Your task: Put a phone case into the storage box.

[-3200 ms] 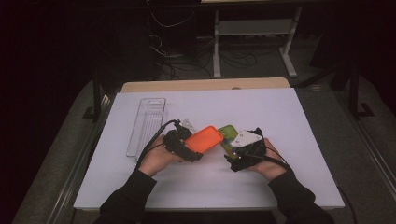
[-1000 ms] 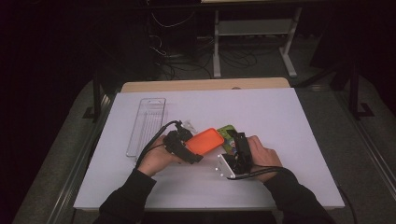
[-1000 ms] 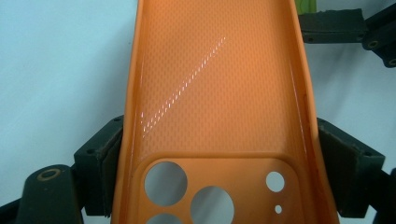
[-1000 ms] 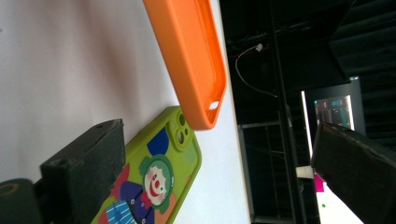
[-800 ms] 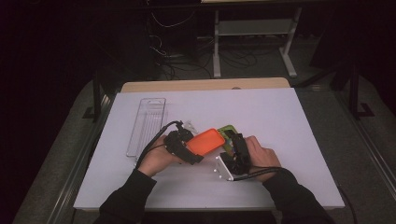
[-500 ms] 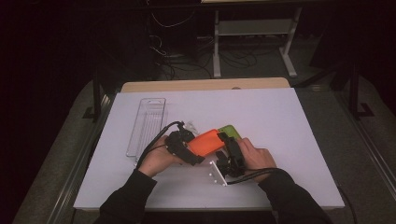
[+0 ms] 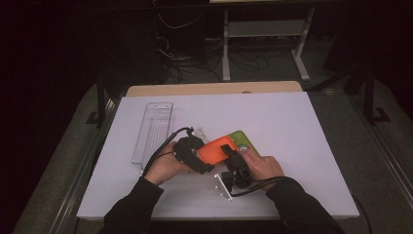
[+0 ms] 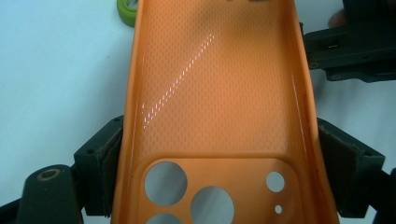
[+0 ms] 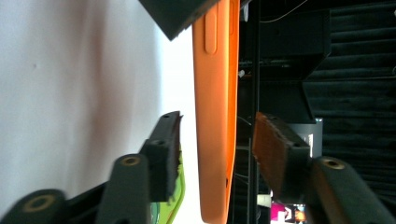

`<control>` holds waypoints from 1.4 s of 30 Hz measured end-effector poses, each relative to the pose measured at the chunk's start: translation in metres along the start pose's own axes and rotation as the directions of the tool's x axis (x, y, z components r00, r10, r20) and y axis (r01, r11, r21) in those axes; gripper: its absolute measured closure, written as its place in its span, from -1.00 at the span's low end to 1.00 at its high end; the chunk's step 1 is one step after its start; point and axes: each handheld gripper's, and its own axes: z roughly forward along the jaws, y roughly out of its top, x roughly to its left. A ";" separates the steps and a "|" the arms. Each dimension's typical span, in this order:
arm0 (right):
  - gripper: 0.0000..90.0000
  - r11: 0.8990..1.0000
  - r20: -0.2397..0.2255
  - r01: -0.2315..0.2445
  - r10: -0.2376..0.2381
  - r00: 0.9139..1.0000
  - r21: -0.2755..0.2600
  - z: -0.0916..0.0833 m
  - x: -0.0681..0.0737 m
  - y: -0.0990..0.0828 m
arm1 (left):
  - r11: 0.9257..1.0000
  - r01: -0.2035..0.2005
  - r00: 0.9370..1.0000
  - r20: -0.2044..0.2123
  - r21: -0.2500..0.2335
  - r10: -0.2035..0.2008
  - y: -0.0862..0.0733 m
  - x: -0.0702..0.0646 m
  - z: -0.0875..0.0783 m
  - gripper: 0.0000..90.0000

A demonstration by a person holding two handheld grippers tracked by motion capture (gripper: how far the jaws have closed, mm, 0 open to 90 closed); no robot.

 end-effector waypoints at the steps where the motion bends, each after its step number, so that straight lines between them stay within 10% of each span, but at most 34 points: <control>1: 0.27 1.000 0.002 0.001 -0.001 1.000 -0.005 0.000 0.000 0.000 | 1.000 -0.002 1.000 0.001 0.001 0.002 0.000 0.000 0.000 -0.65; 12: 0.70 0.999 -0.009 0.030 -0.030 1.000 -0.013 -0.001 0.001 0.002 | 1.000 -0.007 1.000 0.006 -0.017 0.008 0.000 -0.001 0.000 -0.65; 42: 0.73 0.999 -0.037 0.002 0.000 0.999 0.047 0.000 -0.004 -0.011 | 0.997 -0.012 1.000 0.022 -0.077 0.014 -0.007 0.007 -0.017 -1.00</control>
